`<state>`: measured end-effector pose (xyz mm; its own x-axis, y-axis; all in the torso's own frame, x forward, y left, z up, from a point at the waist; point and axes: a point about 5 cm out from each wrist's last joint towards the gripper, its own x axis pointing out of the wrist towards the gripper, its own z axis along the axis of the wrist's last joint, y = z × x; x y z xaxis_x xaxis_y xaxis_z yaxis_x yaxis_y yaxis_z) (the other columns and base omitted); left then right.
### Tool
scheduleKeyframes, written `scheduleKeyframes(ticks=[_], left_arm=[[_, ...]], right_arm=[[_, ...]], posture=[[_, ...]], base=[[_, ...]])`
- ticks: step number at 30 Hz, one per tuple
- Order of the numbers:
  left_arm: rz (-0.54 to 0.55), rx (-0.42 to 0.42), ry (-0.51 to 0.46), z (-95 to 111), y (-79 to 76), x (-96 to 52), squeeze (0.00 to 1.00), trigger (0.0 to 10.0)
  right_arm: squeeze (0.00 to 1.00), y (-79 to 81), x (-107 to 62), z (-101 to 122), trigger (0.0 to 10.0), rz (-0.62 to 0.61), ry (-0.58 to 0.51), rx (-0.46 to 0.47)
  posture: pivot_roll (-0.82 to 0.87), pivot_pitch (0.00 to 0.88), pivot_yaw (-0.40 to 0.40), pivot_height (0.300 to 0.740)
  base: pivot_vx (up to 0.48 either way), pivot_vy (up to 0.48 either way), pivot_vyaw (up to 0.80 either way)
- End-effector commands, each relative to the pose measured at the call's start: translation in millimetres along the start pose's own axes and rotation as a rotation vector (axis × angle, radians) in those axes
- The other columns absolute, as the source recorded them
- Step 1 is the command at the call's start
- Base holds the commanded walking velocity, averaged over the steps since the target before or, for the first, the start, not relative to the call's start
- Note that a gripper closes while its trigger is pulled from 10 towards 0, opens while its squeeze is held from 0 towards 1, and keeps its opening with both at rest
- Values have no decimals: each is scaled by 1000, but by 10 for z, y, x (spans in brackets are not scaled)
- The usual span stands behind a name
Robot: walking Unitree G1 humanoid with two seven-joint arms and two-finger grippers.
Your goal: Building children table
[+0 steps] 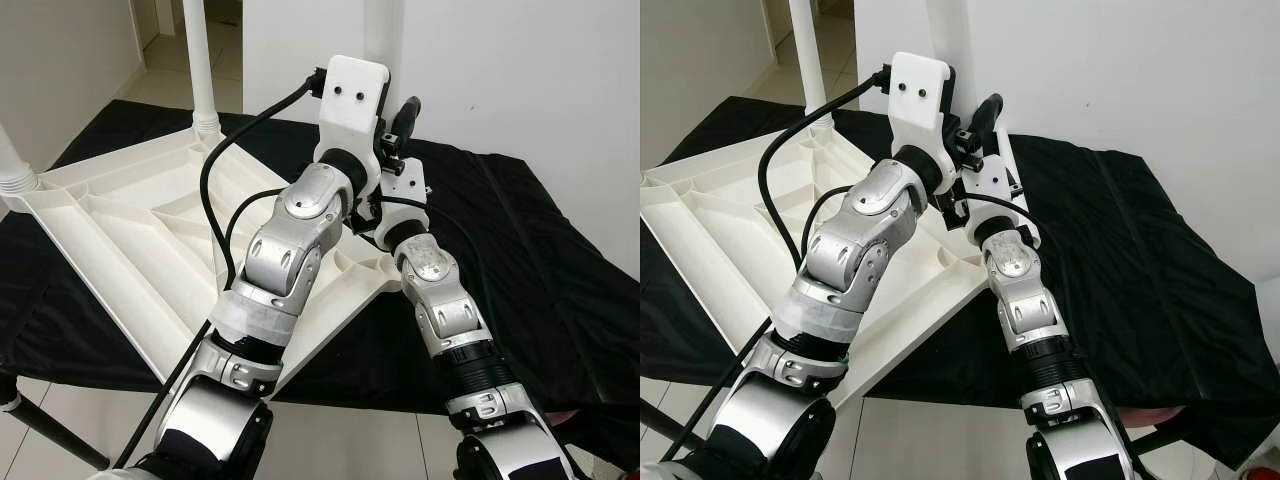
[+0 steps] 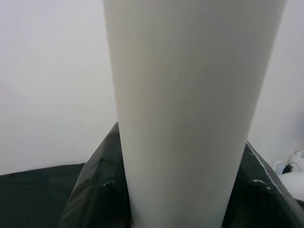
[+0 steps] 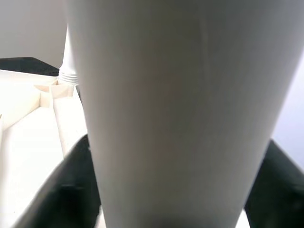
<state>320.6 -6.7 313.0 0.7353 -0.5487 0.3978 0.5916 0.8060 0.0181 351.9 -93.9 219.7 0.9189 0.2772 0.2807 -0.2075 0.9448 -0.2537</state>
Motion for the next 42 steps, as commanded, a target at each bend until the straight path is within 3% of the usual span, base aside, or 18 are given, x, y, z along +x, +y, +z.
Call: scheduleKeyframes(ticks=[1,2,3,4,18,19,20,21,29,30,38,42], left_arm=[[-37,-32,-15,21,-137,16,0,10000],[-37,-32,-15,22,-137,16,0,10000],[-37,-32,-15,22,-137,16,0,10000],[-37,-32,-16,22,-136,18,0,10000],[-57,-26,-31,50,-160,15,0,10000],[-74,-46,-39,56,-172,7,1000,10000],[-74,-46,-39,56,-172,7,1000,10000],[-87,-64,-42,57,-182,-1,1000,10000],[-101,-51,-42,68,-191,-4,969,10000],[-104,-56,-57,99,-189,-3,0,10000],[-65,-83,-92,148,-123,-8,0,10000],[-18,-129,-136,214,26,-55,0,10000]], right_arm=[[0,-13,13,16,1843,-6,-10,0],[0,-15,12,13,1020,-6,-9,0],[0,-15,12,13,1020,-6,-9,0],[0,-17,12,7,0,-6,-7,1],[0,-10,-10,-63,0,-13,21,33],[0,-15,-5,-64,0,-18,22,34],[0,-15,-5,-64,0,-18,22,34],[0,-26,4,-65,10000,-32,27,43],[0,-47,35,-61,10000,-55,33,67],[0,-54,35,-66,10000,-68,36,78],[0,-67,33,-76,10000,-86,42,111],[0,-137,21,-110,10000,-141,60,146]], posture=[[16,0,-119,740],[16,0,-119,740],[16,0,-119,740],[17,0,-120,740],[21,0,-120,740],[21,0,-119,740],[21,0,-119,740],[22,0,-118,740],[26,0,-119,740],[26,0,-121,740],[25,0,-120,740],[24,0,-120,740]], base=[[0,0,0],[0,0,0],[0,0,0],[0,0,0],[0,0,0],[0,0,0],[0,0,0],[0,0,0],[0,0,0],[0,0,0],[0,0,0],[0,0,0]])
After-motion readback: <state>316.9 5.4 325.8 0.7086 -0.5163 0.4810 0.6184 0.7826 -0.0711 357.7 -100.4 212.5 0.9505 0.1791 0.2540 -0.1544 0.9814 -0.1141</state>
